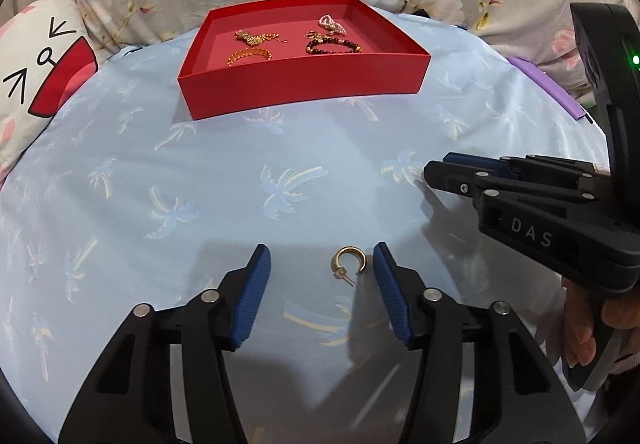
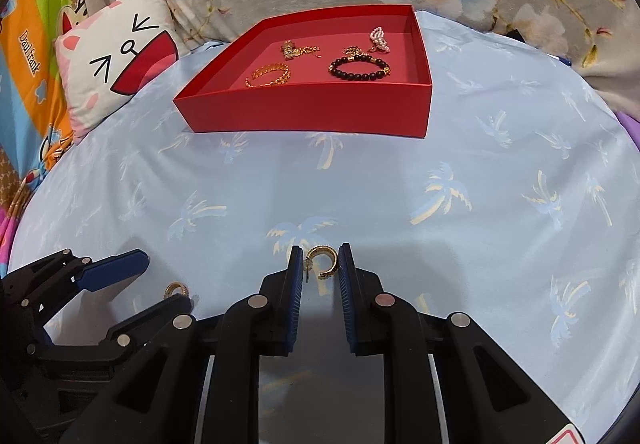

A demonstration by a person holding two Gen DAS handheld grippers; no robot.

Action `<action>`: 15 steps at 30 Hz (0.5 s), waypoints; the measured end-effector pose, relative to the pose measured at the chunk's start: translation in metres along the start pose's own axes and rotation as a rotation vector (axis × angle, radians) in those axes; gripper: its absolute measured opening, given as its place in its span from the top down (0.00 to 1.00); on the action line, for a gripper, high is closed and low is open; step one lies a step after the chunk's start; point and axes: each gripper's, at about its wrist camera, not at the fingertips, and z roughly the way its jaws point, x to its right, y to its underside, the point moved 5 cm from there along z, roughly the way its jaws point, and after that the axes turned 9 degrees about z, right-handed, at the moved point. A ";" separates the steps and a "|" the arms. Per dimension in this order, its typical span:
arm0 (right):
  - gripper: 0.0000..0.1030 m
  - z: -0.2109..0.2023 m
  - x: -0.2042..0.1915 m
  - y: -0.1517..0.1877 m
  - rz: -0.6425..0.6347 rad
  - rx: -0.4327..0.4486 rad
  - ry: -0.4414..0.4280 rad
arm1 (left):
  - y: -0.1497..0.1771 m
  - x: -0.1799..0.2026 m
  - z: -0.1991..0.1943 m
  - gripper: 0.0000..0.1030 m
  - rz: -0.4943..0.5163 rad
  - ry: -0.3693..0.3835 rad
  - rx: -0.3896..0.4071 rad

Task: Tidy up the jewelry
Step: 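Move the left tool to a gold hoop earring while the right tool approaches another hoop, then grasp a gold hoop earring with the left tool while the right tool grasps another hoop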

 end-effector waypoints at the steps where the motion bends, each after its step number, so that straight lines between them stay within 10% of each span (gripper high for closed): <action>1: 0.84 0.000 0.000 0.000 0.000 -0.001 0.000 | 0.000 0.000 0.000 0.51 0.003 0.000 0.000; 15: 0.84 0.000 0.001 0.001 0.006 -0.002 -0.004 | -0.001 0.007 -0.001 0.84 0.031 0.042 0.010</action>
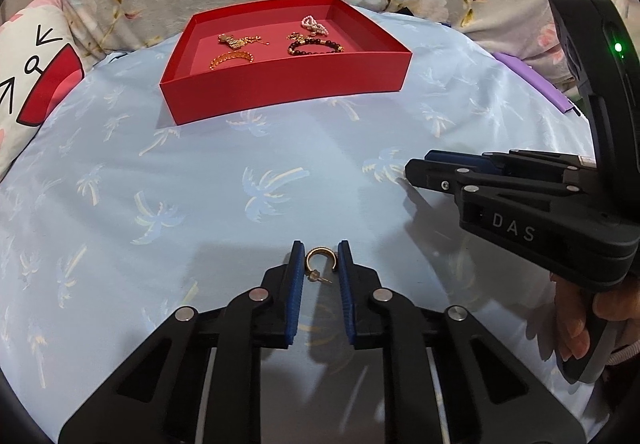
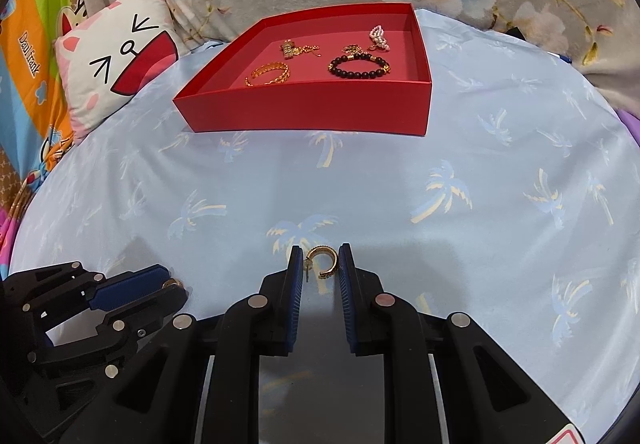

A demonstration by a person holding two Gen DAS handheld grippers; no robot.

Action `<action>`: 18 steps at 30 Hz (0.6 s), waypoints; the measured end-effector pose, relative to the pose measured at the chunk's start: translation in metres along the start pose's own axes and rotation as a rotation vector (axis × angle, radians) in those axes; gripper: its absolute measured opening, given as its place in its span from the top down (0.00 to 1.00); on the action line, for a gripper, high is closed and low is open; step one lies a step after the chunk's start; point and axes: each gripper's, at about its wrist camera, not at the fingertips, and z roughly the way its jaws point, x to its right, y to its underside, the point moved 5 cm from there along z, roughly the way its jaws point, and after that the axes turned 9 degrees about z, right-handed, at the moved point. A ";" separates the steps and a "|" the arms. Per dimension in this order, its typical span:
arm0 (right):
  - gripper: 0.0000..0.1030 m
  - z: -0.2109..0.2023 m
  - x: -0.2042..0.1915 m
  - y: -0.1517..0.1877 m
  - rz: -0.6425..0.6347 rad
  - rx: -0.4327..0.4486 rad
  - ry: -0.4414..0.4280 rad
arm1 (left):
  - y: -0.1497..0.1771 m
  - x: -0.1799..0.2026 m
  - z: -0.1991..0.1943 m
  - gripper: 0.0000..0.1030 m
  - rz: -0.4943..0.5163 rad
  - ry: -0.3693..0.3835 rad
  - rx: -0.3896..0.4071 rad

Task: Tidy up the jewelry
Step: 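Grasp a gold hoop earring with the left tool while the right tool grasps another hoop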

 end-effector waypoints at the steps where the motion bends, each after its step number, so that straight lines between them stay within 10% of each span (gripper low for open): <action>1: 0.84 0.000 0.000 0.000 0.000 0.000 0.000 | 0.000 0.000 0.000 0.84 0.000 0.000 0.000; 18: 0.84 -0.003 -0.003 0.000 -0.017 0.016 0.004 | -0.002 -0.003 -0.002 0.84 -0.008 -0.020 0.011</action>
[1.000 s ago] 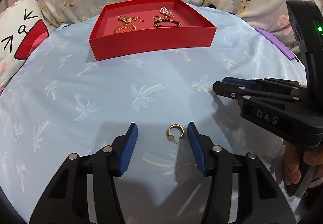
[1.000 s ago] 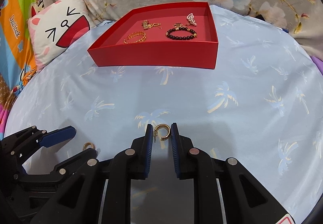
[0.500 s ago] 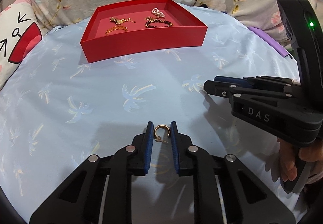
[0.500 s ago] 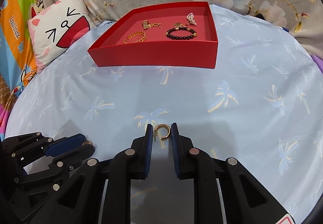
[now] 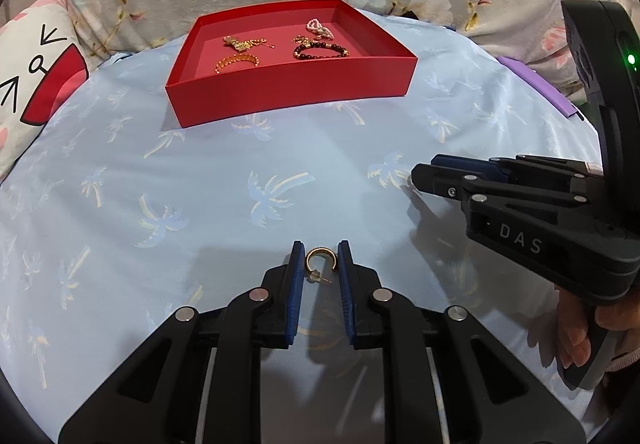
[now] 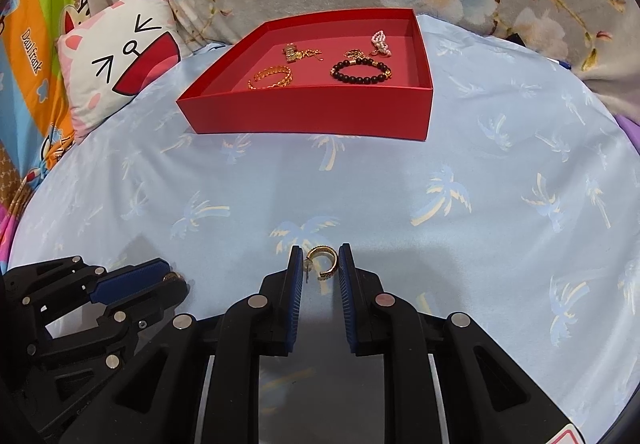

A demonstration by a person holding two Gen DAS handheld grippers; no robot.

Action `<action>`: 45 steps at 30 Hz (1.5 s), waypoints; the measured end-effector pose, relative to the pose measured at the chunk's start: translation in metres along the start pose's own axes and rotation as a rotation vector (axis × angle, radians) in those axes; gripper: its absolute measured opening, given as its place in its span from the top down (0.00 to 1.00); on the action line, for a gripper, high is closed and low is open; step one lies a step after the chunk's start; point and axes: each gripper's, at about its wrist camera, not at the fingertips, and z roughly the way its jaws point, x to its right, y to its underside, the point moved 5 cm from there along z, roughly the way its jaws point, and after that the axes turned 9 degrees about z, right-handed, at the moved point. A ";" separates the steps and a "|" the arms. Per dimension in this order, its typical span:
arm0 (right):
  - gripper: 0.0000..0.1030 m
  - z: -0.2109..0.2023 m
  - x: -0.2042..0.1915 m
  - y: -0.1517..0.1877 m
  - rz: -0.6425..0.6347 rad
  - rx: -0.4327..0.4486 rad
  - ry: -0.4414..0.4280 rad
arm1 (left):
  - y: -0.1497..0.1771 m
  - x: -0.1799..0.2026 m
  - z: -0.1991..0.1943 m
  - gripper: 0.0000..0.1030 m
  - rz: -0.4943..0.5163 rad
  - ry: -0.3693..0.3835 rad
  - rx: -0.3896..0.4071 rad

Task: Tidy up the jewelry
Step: 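Grasp a gold hoop earring with the left tool while the right tool grasps another hoop, then carry the hoop earrings over the red tray with both tools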

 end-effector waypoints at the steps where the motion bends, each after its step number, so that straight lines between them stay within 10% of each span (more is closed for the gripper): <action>1: 0.84 0.000 0.000 0.000 -0.002 0.000 0.000 | 0.000 -0.001 -0.001 0.84 0.000 -0.006 0.004; 45: 0.84 -0.003 -0.041 0.024 -0.057 -0.057 -0.088 | -0.002 -0.040 0.001 0.84 -0.076 -0.104 0.004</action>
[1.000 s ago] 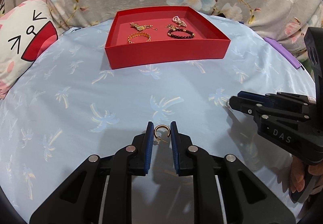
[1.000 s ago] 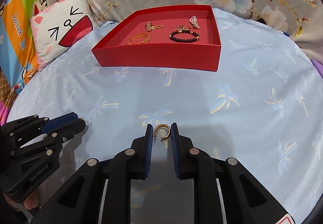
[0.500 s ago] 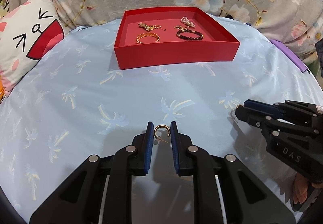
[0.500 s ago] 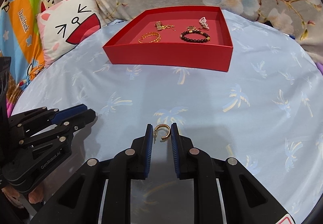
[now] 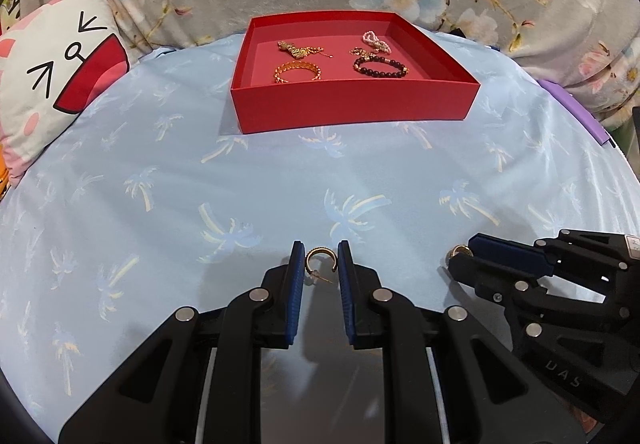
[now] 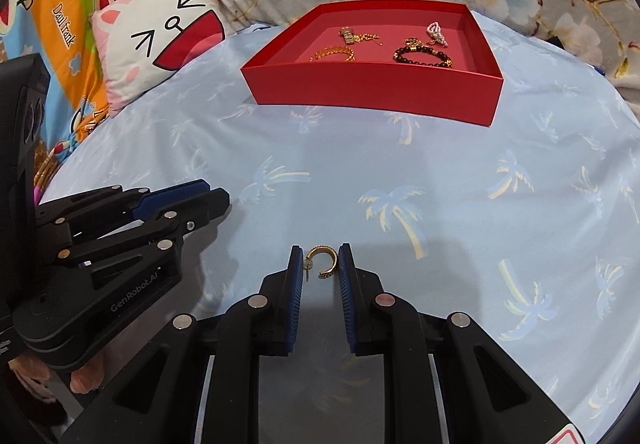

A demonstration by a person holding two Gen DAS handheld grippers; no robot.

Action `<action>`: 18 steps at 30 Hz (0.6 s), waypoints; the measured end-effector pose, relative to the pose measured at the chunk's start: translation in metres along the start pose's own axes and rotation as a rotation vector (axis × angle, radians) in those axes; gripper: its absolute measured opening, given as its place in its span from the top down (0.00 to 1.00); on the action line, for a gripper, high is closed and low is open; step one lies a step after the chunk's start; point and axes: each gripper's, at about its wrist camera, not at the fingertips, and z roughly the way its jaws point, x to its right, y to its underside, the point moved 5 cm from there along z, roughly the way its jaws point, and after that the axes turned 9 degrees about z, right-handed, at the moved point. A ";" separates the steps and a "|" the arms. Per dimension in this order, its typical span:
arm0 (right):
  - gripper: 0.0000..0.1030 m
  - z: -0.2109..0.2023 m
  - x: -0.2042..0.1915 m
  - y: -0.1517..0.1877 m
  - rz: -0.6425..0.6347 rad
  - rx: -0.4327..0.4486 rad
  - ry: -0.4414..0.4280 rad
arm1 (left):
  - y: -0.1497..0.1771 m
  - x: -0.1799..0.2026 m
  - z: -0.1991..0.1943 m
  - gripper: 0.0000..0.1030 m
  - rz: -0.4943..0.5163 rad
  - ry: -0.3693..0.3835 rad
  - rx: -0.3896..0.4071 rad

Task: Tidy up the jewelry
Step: 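Carry the hoop earrings over the red tray with both tools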

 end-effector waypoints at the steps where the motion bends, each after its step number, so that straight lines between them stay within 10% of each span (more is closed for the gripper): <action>1: 0.84 0.000 0.000 0.001 0.002 -0.003 0.001 | 0.000 0.001 0.000 0.84 0.003 0.003 -0.001; 18: 0.84 -0.031 0.019 -0.041 0.089 0.087 0.024 | -0.057 -0.005 -0.014 0.84 0.075 0.055 0.077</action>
